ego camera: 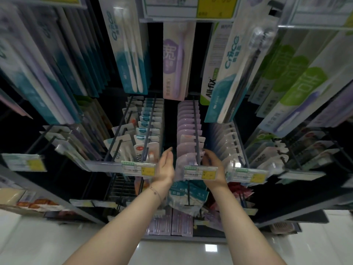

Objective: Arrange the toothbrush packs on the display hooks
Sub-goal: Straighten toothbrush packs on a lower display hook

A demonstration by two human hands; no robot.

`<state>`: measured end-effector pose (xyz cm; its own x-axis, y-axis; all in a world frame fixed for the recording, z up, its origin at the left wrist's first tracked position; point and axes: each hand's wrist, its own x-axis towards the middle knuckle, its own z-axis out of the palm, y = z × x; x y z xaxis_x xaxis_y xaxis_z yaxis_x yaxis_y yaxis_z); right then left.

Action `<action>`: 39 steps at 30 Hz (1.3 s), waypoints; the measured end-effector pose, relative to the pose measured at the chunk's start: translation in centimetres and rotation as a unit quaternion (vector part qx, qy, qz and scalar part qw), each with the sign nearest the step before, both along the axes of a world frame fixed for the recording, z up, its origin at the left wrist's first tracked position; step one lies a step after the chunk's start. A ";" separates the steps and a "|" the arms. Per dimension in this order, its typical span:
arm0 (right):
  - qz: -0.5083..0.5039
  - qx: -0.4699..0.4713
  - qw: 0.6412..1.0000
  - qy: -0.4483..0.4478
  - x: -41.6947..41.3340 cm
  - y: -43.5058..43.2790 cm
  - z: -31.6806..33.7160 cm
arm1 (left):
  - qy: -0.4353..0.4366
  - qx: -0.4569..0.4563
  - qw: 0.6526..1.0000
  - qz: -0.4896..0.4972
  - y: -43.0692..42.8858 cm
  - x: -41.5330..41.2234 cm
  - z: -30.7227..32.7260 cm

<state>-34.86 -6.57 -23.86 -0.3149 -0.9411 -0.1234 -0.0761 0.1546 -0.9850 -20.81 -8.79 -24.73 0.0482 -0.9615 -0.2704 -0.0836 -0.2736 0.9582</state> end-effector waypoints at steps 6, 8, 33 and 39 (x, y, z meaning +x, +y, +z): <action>-0.007 0.032 0.998 -0.048 -0.3 -1.0 0.1 | 0.035 -0.001 0.999 -0.005 -0.8 -0.2 0.6; -0.003 0.021 0.999 -0.046 -0.5 -1.0 0.0 | 0.032 -0.016 0.999 -0.008 -0.9 -0.1 0.4; 0.038 0.017 0.995 -0.093 0.2 -0.9 1.2 | -0.069 -0.107 0.991 -0.025 -0.2 0.8 -0.8; 0.025 0.039 0.989 -0.142 0.6 -0.4 1.1 | -0.229 -0.143 0.961 -0.063 1.0 1.5 -1.0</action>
<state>-34.29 -7.00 -22.77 -0.2114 -0.9387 -0.2722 0.1920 0.2332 -0.9533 -19.27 -7.77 -25.76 -0.0214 -0.9994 0.0269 -0.5294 0.0342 0.8477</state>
